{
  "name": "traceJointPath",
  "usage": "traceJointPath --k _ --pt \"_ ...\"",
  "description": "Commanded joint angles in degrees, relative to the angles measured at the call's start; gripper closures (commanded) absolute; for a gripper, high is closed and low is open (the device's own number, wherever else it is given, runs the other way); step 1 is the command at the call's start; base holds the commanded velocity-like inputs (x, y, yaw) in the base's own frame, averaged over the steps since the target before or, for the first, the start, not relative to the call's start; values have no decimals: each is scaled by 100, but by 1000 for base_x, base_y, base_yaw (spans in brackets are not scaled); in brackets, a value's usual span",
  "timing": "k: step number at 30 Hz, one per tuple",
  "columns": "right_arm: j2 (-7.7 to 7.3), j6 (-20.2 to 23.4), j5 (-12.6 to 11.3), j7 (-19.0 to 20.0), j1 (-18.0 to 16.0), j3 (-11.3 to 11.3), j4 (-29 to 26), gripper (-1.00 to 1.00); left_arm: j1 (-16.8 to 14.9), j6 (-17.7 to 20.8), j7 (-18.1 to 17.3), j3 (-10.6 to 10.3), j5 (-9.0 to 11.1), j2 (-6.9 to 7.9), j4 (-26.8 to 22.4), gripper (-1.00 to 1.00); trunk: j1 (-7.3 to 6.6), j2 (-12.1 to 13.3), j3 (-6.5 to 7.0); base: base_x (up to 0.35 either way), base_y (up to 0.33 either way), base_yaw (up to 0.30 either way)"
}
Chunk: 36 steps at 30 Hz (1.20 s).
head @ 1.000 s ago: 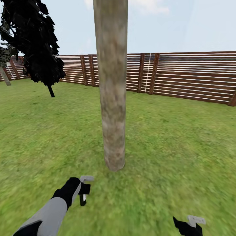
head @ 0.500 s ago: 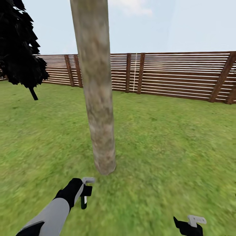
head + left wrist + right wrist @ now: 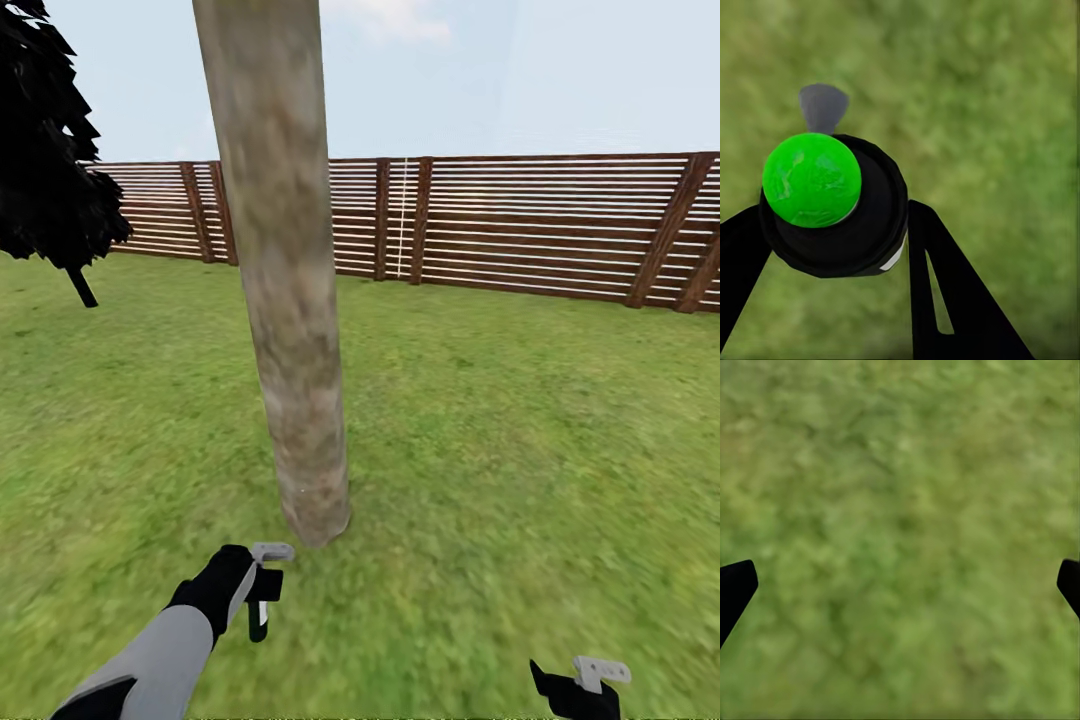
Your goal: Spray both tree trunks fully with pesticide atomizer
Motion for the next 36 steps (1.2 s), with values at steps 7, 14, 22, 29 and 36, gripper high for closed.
traceJointPath --k 7,14,22,29,36 --pt "-1 0 0 -1 -1 0 0 -100 1 -2 -15 -9 10 -157 154 100 0 0 -31 0 0 0" --pt "4 0 7 6 0 8 8 -100 -13 3 40 -2 2 -281 158 100 0 0 -31 0 0 0" --pt "-1 0 9 -1 0 8 9 -100 1 -10 46 -27 -19 -180 174 100 0 0 -31 0 0 -218" --pt "-4 0 9 -1 1 2 6 -100 -3 -15 47 -3 -9 -208 163 100 0 0 -31 0 0 -219" --pt "-9 -3 9 -1 1 0 7 -100 -78 413 11 -16 -28 -56 69 100 0 0 -31 0 0 -5"
